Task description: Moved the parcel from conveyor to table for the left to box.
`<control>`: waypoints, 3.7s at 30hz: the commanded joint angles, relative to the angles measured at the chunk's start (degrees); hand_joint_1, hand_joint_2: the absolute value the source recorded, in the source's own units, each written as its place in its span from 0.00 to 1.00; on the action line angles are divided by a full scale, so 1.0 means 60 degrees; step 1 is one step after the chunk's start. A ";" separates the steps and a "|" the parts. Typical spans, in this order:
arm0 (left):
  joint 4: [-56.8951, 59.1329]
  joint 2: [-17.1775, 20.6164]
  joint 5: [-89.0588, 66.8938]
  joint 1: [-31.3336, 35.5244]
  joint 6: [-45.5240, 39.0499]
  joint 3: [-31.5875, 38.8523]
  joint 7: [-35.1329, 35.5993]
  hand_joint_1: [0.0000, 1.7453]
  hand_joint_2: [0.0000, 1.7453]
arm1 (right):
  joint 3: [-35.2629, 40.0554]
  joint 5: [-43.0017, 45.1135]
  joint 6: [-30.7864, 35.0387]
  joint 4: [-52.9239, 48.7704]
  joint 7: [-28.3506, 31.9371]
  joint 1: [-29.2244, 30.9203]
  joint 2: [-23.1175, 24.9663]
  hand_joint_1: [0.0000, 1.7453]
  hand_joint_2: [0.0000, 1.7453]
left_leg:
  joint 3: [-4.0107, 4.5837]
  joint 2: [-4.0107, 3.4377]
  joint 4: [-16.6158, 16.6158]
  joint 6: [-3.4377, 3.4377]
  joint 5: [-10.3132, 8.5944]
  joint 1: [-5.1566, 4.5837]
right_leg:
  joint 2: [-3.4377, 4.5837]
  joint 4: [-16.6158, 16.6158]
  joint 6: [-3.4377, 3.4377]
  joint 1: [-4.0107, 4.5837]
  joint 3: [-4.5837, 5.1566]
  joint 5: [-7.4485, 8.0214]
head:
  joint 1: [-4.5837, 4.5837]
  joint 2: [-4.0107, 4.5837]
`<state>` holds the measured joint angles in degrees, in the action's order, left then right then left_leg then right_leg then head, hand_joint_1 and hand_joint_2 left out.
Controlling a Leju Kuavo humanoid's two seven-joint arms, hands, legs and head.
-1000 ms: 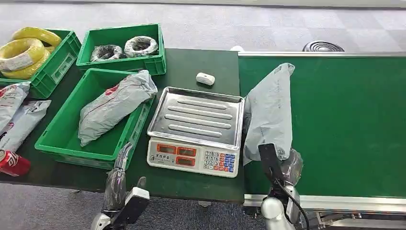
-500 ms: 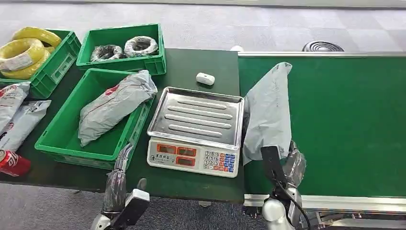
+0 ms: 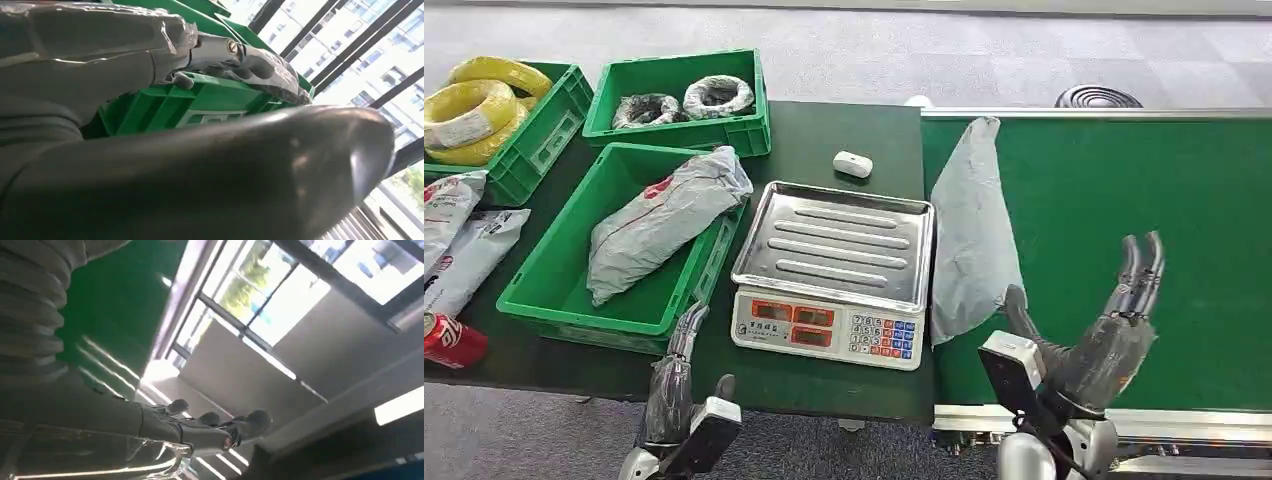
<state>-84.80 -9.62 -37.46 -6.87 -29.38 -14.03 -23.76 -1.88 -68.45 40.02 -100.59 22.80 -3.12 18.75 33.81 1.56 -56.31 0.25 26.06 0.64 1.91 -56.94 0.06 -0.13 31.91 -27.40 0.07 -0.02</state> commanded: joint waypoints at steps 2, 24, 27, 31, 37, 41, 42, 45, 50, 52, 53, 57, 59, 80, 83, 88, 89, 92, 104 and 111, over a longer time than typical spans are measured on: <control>0.0540 -0.0114 -0.0240 0.0287 0.0295 0.0100 0.0183 0.00 0.00 | 0.0436 -0.0215 -0.0003 -0.2596 0.0184 -0.0044 0.0208 0.00 1.00 | -0.0008 -0.0004 0.0001 -0.0001 -0.0002 -0.0015 | -0.0032 -0.0006 0.0005 -0.0011 -0.0008 -0.0006 | 0.0000 0.0000; 0.0468 -0.0115 -0.0142 0.0429 0.0374 0.0244 0.0333 0.00 0.00 | -0.4723 0.3299 -0.0003 0.7525 0.1459 0.2770 0.0208 0.00 1.00 | -0.0063 -0.0002 0.0025 -0.0003 -0.0007 0.0006 | -0.0029 0.0042 0.0009 0.0009 -0.0077 0.0013 | 0.0004 0.0000; 0.0566 -0.0065 -0.0129 0.0491 0.0312 0.0238 0.0326 0.00 0.00 | -0.6053 0.1978 -0.0003 0.8483 0.1608 0.3126 0.0208 0.00 1.00 | -0.0065 0.0020 0.0029 -0.0004 -0.0008 0.0003 | -0.0057 0.0045 0.0010 0.0007 -0.0085 0.0006 | 0.0000 0.0000; 0.0475 -0.0047 0.0021 0.0503 0.0270 0.0286 0.0223 0.00 0.00 | -0.7214 0.0357 -0.0003 0.8947 0.1222 0.3331 0.0208 0.00 1.00 | -0.0045 0.0007 0.0020 -0.0003 -0.0003 -0.0002 | -0.0047 0.0029 0.0010 0.0001 -0.0062 0.0005 | 0.0004 0.0000; 0.0414 -0.0040 0.0127 0.0589 0.0375 0.0323 0.0158 0.00 0.00 | -0.8225 -0.1413 -0.0003 0.9895 0.0183 0.3630 -0.0026 0.00 1.00 | -0.0025 0.0002 0.0007 -0.0002 -0.0002 -0.0002 | -0.0038 0.0013 0.0008 0.0000 -0.0036 0.0004 | 0.0004 0.0000; 0.0493 0.0065 0.0206 0.0563 0.0447 0.0250 0.0069 0.00 0.00 | -0.8203 -0.2078 -0.0003 1.1513 -0.1299 0.3565 -0.0812 0.00 1.00 | -0.0042 0.0007 0.0023 -0.0005 -0.0007 -0.0004 | -0.0054 0.0032 0.0012 0.0000 -0.0057 0.0006 | 0.0004 0.0000; 0.0517 0.0117 0.0225 0.0536 0.0438 0.0211 0.0040 0.00 0.00 | -0.8328 -0.1950 -0.0003 1.1831 -0.1423 0.3589 -0.0914 0.00 1.00 | -0.0041 0.0012 0.0017 -0.0004 -0.0004 -0.0001 | -0.0052 0.0028 0.0010 0.0002 -0.0056 0.0003 | 0.0004 0.0000; 0.0571 0.0208 0.0318 0.0518 0.0355 0.0163 -0.0051 0.00 0.00 | -0.8656 -0.1697 -0.0003 1.2197 -0.1225 0.3617 -0.1062 0.00 1.00 | -0.0040 0.0002 0.0017 -0.0004 0.0000 -0.0003 | -0.0044 0.0026 0.0010 0.0000 -0.0054 0.0002 | 0.0004 0.0000; 0.0520 0.0229 0.0341 0.0663 0.0382 0.0203 -0.0019 0.00 0.00 | -0.8950 -0.1731 -0.0003 1.2095 -0.1148 0.3709 -0.1044 0.00 1.00 | -0.0058 0.0012 0.0021 -0.0005 -0.0009 -0.0010 | -0.0060 0.0026 0.0011 -0.0006 -0.0060 0.0002 | -0.0004 0.0000; 0.0521 0.0230 0.0324 0.0709 0.0447 0.0199 0.0005 0.00 0.00 | -0.9040 -0.1698 -0.0003 1.2126 -0.1169 0.3721 -0.1048 0.00 1.00 | -0.0069 0.0018 0.0007 -0.0009 0.0002 -0.0004 | -0.0053 0.0019 0.0019 -0.0001 -0.0067 -0.0011 | 0.0000 0.0000; 0.0516 0.0231 0.0295 0.0773 0.0504 0.0187 0.0028 0.00 0.00 | -0.9098 -0.1704 -0.0003 1.2185 -0.1215 0.3672 -0.1073 0.00 1.00 | -0.0072 0.0025 0.0016 -0.0011 -0.0009 -0.0010 | -0.0072 0.0027 0.0025 -0.0006 -0.0074 -0.0011 | 0.0004 0.0000; 0.0523 0.0251 0.0273 0.0773 0.0531 0.0190 0.0033 0.00 0.00 | -0.9204 -0.1623 -0.0003 1.2063 -0.0992 0.3558 -0.0998 0.00 1.00 | -0.0112 0.0026 0.0016 -0.0015 -0.0006 -0.0006 | -0.0072 0.0036 0.0032 -0.0004 -0.0127 -0.0013 | 0.0004 0.0000; 0.0541 0.0261 0.0274 0.0748 0.0528 0.0195 0.0033 0.00 0.00 | -0.9320 -0.1496 -0.0003 1.1925 -0.0775 0.3535 -0.0914 0.00 1.00 | -0.0147 0.0029 0.0014 -0.0022 0.0003 -0.0004 | -0.0071 0.0046 0.0034 -0.0003 -0.0163 -0.0018 | 0.0004 0.0000; 0.0947 0.0326 0.0109 0.0769 0.0319 0.0272 -0.0145 0.00 0.00 | -0.5327 0.3107 -0.0003 0.2725 0.2651 0.1217 0.0208 0.00 1.00 | -0.0083 -0.0007 0.0001 -0.0038 0.0032 -0.0031 | -0.0035 0.0020 0.0051 -0.0033 -0.0098 -0.0031 | 0.0000 0.0000; 0.0821 0.0445 0.0286 0.0618 0.0012 0.0204 -0.0076 0.00 0.00 | -0.4265 0.3956 -0.0003 0.4096 0.1892 0.1221 0.0208 0.00 1.00 | -0.0096 -0.0022 0.0012 -0.0033 0.0033 -0.0026 | -0.0025 0.0031 0.0046 -0.0028 -0.0108 -0.0025 | 0.0004 0.0004; 0.0598 0.0375 0.0172 0.0443 0.0017 0.0285 -0.0123 0.00 0.00 | -0.4022 0.3217 -0.0003 0.7245 0.0611 0.2250 -0.0129 0.00 1.00 | -0.0107 -0.0066 0.0025 -0.0032 0.0031 -0.0019 | 0.0014 0.0046 0.0045 -0.0015 -0.0114 -0.0009 | -0.0004 0.0000; 0.0598 0.0375 0.0172 0.0443 0.0017 0.0285 -0.0123 0.00 0.00 | -0.4022 0.3217 -0.0003 0.7245 0.0611 0.2250 -0.0129 0.00 1.00 | -0.0110 -0.0050 0.0022 -0.0032 0.0031 -0.0007 | 0.0005 0.0055 0.0046 -0.0004 -0.0126 -0.0008 | 0.0004 0.0000; 0.0658 0.0349 0.0145 0.0545 0.0102 0.0225 -0.0131 0.00 0.00 | -0.4452 0.2581 -0.0003 0.8196 0.0407 0.2730 -0.0207 0.00 1.00 | -0.0108 -0.0032 0.0013 -0.0035 0.0033 -0.0006 | -0.0007 0.0047 0.0047 -0.0002 -0.0129 -0.0016 | 0.0004 0.0000; 0.1091 0.0359 0.0155 0.1074 0.0338 -0.0002 -0.0136 0.00 0.00 | -0.6452 0.0206 -0.0003 0.5709 0.1291 0.3749 0.0208 0.00 1.00 | -0.0079 0.0001 0.0006 -0.0036 0.0022 -0.0027 | -0.0051 0.0023 0.0050 -0.0025 -0.0100 -0.0025 | 0.0004 0.0000; 0.1041 0.0404 0.0146 0.0957 0.0419 -0.0047 -0.0119 0.00 0.00 | -0.7264 -0.1172 -0.0003 0.4944 0.0849 0.3988 0.0208 0.00 1.00 | -0.0090 0.0006 0.0009 -0.0037 0.0028 -0.0025 | -0.0051 0.0031 0.0050 -0.0022 -0.0114 -0.0028 | 0.0004 0.0000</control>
<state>-81.66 -8.37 -36.74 -2.00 -27.32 -13.16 -24.63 -38.08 -72.72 40.13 -66.08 28.59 17.81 20.09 33.30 1.62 -56.32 0.02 26.25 0.55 1.78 -56.79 0.35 -0.23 31.27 -27.55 0.09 -0.02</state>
